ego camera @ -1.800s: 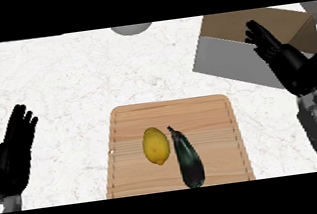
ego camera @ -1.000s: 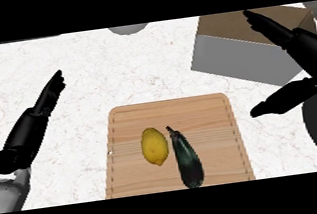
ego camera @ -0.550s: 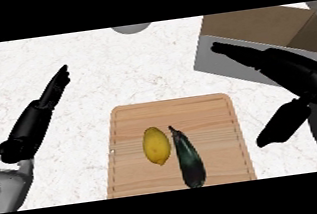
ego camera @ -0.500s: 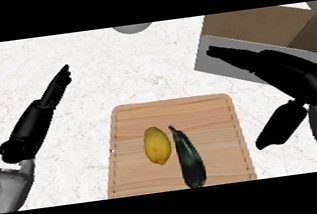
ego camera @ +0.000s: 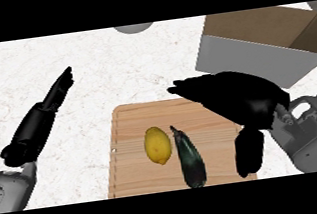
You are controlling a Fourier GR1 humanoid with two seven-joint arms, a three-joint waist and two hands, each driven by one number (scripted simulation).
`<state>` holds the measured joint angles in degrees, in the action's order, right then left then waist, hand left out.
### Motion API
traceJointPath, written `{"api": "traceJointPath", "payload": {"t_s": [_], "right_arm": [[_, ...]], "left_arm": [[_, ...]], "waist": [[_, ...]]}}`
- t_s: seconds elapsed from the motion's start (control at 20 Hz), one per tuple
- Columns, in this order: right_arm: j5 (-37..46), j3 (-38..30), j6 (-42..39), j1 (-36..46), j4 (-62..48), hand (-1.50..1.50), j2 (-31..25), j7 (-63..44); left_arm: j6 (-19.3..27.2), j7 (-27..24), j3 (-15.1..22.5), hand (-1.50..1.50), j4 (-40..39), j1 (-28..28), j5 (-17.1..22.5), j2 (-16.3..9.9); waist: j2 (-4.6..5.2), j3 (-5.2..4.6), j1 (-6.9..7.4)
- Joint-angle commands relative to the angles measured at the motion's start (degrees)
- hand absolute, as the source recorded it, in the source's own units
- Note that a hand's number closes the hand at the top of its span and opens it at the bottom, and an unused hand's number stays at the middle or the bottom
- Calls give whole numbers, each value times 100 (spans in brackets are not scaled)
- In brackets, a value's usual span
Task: Pick the eggplant from the cutting board and place it in the cardboard box
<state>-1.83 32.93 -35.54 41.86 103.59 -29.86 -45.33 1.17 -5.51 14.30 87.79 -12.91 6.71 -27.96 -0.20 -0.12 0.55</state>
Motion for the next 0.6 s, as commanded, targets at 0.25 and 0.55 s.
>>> {"api": "traceJointPath", "payload": {"t_s": [0.25, 0.55], "right_arm": [[-472, 494, -189, 678, -428, -150, 1110, -1923], [-402, 867, 47, 413, -355, -150, 1405, -2268]], "left_arm": [[-142, -177, -149, 0, 7, 105, -161, 78], [-36, 351, -175, 0, 297, 56, -251, 242]], "waist": [[1, 3, -9], [-8, 9, -40]]}}
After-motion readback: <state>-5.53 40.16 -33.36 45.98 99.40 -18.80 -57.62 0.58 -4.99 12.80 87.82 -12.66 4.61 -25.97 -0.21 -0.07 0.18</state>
